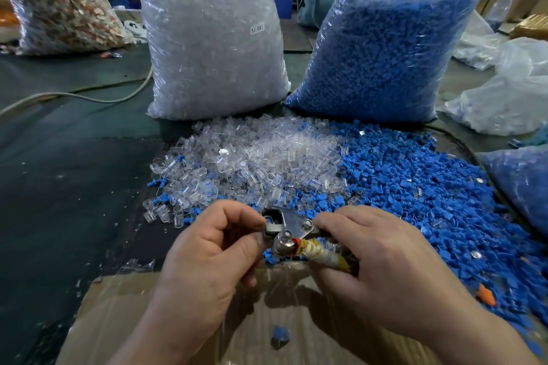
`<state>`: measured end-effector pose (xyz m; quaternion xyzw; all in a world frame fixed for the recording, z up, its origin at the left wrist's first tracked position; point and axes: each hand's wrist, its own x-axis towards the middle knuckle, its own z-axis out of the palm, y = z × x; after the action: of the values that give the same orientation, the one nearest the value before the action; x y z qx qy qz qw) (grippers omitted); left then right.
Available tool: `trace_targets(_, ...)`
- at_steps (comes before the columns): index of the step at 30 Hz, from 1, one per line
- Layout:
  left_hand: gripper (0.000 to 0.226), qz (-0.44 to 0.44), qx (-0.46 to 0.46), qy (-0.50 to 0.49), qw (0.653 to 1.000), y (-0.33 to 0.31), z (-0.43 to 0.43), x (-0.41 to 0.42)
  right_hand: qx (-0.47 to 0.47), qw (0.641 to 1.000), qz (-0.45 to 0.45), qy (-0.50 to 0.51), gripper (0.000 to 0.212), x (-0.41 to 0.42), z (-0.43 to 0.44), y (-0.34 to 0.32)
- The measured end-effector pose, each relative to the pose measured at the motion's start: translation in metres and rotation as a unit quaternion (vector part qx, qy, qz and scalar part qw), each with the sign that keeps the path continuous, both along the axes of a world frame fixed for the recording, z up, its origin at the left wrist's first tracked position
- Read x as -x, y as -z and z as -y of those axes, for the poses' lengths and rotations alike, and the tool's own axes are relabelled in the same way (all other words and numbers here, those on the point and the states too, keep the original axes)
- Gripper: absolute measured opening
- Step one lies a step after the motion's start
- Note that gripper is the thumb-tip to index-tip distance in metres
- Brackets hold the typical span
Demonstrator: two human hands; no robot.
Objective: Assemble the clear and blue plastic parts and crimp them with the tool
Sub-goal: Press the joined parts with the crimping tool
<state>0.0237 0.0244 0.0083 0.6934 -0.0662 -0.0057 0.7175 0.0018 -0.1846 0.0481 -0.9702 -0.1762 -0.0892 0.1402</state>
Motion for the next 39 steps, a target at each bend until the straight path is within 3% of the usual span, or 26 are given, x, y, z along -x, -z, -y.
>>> trace_targets(23,0.02,-0.003,-0.027,-0.013,1.0,-0.007,-0.001,0.005,0.009,0.998,-0.068,0.004,0.047,-0.002,-0.001,-0.004)
trace_targets(28,0.032,-0.03,-0.037,-0.044,0.998,-0.007,-0.002,0.001,0.026,0.997,-0.034,0.063,0.045,-0.006,0.011,0.004)
trace_targets(32,0.033,-0.087,-0.045,-0.016,0.995,-0.007,0.0,0.002,0.084,0.987,-0.029,0.135,0.065,-0.021,0.021,0.012)
trace_targets(39,0.034,-0.095,-0.092,-0.034,0.991,-0.002,0.006,0.004,0.104,0.986,-0.042,0.124,0.06,-0.031,0.017,0.017)
